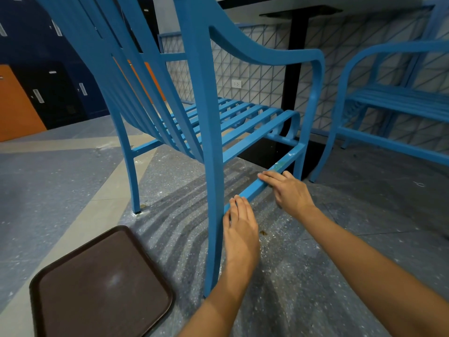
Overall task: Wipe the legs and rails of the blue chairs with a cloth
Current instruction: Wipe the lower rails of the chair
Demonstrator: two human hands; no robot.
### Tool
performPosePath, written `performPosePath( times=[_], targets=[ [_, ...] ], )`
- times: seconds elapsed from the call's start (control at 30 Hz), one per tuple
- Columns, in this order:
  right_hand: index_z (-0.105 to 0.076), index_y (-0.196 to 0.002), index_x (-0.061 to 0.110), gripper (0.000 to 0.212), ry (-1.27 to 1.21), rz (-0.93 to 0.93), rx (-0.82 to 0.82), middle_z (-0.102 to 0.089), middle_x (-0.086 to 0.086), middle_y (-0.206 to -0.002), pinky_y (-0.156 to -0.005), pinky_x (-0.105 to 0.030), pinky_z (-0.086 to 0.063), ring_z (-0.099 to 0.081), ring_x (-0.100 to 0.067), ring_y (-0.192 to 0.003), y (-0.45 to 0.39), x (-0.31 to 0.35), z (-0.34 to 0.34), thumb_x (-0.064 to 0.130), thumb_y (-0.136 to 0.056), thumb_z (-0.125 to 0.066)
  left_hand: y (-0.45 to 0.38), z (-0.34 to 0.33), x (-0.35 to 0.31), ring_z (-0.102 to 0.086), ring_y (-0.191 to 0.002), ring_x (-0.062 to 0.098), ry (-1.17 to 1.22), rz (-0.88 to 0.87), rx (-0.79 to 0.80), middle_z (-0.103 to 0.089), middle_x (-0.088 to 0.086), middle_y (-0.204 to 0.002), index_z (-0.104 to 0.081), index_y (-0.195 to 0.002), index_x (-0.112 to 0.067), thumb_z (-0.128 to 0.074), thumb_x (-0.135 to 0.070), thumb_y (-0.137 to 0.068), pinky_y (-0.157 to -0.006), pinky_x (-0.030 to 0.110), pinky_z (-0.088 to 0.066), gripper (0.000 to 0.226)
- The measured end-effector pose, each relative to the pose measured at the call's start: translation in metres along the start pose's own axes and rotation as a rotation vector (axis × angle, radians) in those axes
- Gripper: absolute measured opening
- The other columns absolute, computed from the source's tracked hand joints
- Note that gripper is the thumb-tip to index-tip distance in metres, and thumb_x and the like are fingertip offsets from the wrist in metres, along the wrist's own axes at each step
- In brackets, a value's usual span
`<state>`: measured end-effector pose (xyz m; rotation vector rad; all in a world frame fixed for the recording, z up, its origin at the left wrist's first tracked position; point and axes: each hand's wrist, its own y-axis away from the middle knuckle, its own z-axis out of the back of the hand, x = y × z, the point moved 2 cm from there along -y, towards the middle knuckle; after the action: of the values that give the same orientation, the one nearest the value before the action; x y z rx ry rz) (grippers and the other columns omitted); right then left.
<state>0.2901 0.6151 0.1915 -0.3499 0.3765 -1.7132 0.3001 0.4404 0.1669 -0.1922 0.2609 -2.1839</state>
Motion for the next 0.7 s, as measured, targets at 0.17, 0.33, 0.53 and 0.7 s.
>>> performPosePath(
  times=[0.17, 0.33, 0.53, 0.7],
  targets=[
    [-0.044, -0.141, 0.033, 0.048, 0.098, -0.005, 0.023, -0.048, 0.017, -0.141, -0.065, -0.03, -0.051, -0.051, -0.018, -0.107, -0.009, 0.01, 0.011, 0.013, -0.098, -0.046, 0.001, 0.0, 0.0, -0.007, -0.148, 0.034, -0.009, -0.008, -0.003, 0.001, 0.025, -0.159, 0.014, -0.146, 0.008, -0.037, -0.021, -0.102, -0.118, 0.04, -0.019, 0.074],
    [-0.045, -0.142, 0.029, 0.051, 0.054, 0.132, 0.03, -0.051, 0.011, -0.141, -0.063, -0.031, -0.054, -0.056, -0.02, -0.106, 0.008, 0.023, 0.007, 0.012, -0.094, -0.052, 0.0, -0.001, 0.0, -0.005, -0.148, 0.034, 0.007, -0.003, 0.015, 0.003, 0.024, -0.159, 0.017, -0.145, 0.008, -0.033, -0.017, -0.103, -0.118, 0.04, -0.018, 0.07],
    [-0.042, -0.142, 0.033, 0.049, -0.036, 0.056, 0.019, -0.049, 0.015, -0.141, -0.07, -0.034, -0.057, -0.052, -0.015, -0.109, 0.001, 0.008, 0.0, 0.013, -0.097, -0.047, 0.0, -0.001, 0.002, -0.004, -0.149, 0.032, 0.004, -0.007, 0.021, 0.004, 0.022, -0.16, 0.015, -0.147, 0.005, -0.038, -0.02, -0.101, -0.119, 0.04, -0.015, 0.074],
    [-0.048, -0.138, 0.032, 0.048, -0.096, -0.005, -0.027, -0.053, 0.014, -0.137, -0.069, -0.035, -0.056, -0.052, -0.017, -0.102, -0.004, -0.006, -0.007, 0.01, -0.095, -0.049, 0.001, -0.003, 0.002, -0.001, -0.149, 0.033, 0.006, -0.018, 0.015, 0.006, 0.022, -0.159, 0.018, -0.145, 0.005, -0.037, -0.018, -0.101, -0.119, 0.041, -0.014, 0.074]
  ],
)
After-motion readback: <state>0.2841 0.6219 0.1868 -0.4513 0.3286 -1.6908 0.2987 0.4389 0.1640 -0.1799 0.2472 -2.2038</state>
